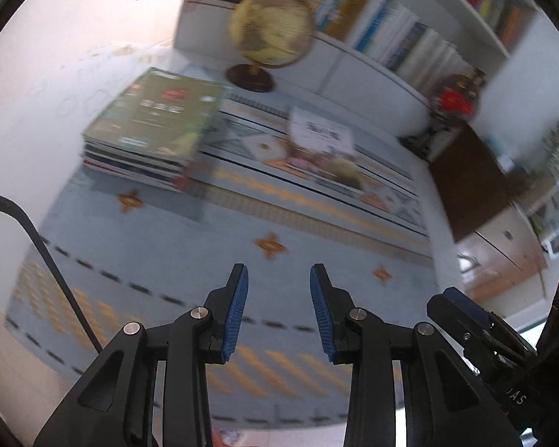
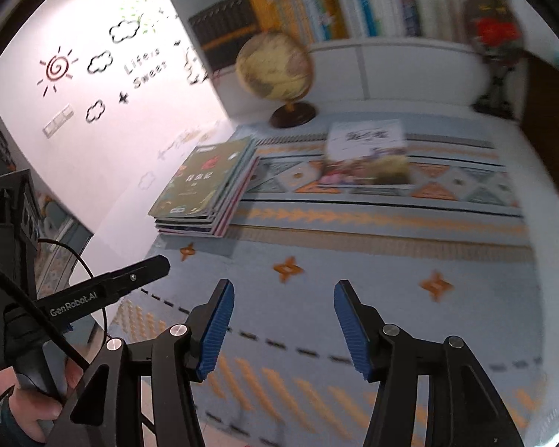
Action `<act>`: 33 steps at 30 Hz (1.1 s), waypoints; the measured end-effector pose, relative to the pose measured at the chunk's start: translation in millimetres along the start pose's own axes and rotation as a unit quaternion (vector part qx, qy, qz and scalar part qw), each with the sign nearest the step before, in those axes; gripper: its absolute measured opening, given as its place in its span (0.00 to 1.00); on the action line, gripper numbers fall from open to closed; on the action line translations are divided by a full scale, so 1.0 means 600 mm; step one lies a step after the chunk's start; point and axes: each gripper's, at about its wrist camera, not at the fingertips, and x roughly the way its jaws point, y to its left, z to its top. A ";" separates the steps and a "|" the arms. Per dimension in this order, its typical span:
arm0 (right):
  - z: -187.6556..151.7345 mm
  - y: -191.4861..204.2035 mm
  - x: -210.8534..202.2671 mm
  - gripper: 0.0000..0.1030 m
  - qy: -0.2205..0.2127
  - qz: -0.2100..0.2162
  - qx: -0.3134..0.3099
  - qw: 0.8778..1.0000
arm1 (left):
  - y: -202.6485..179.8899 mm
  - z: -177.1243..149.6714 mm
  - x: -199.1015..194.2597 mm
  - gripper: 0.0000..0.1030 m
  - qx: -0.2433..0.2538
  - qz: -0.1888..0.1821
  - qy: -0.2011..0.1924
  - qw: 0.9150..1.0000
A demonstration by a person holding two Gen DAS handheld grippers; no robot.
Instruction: Organize books
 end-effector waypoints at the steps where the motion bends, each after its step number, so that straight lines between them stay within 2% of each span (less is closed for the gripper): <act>1: -0.006 -0.007 -0.017 0.53 -0.005 -0.005 0.002 1.000 | -0.017 -0.011 -0.005 0.31 0.005 -0.006 0.001 1.000; 8: -0.035 -0.045 -0.105 0.54 -0.034 -0.017 0.027 0.999 | -0.107 -0.056 -0.035 0.32 0.048 -0.026 0.002 0.999; 15: -0.040 -0.063 -0.130 0.55 -0.043 -0.029 0.038 0.998 | -0.144 -0.052 -0.032 0.40 0.074 -0.031 -0.001 0.997; 18: -0.035 -0.073 -0.118 0.55 -0.037 -0.035 0.042 0.998 | -0.141 -0.039 -0.016 0.46 0.068 -0.033 0.001 0.997; 22: -0.014 -0.087 -0.091 0.55 -0.031 -0.042 0.050 0.997 | -0.137 -0.008 0.013 0.46 0.070 -0.029 0.005 0.997; 33: 0.112 -0.103 0.045 0.55 -0.013 -0.038 0.060 0.997 | -0.103 0.125 0.118 0.46 0.072 -0.006 0.017 0.997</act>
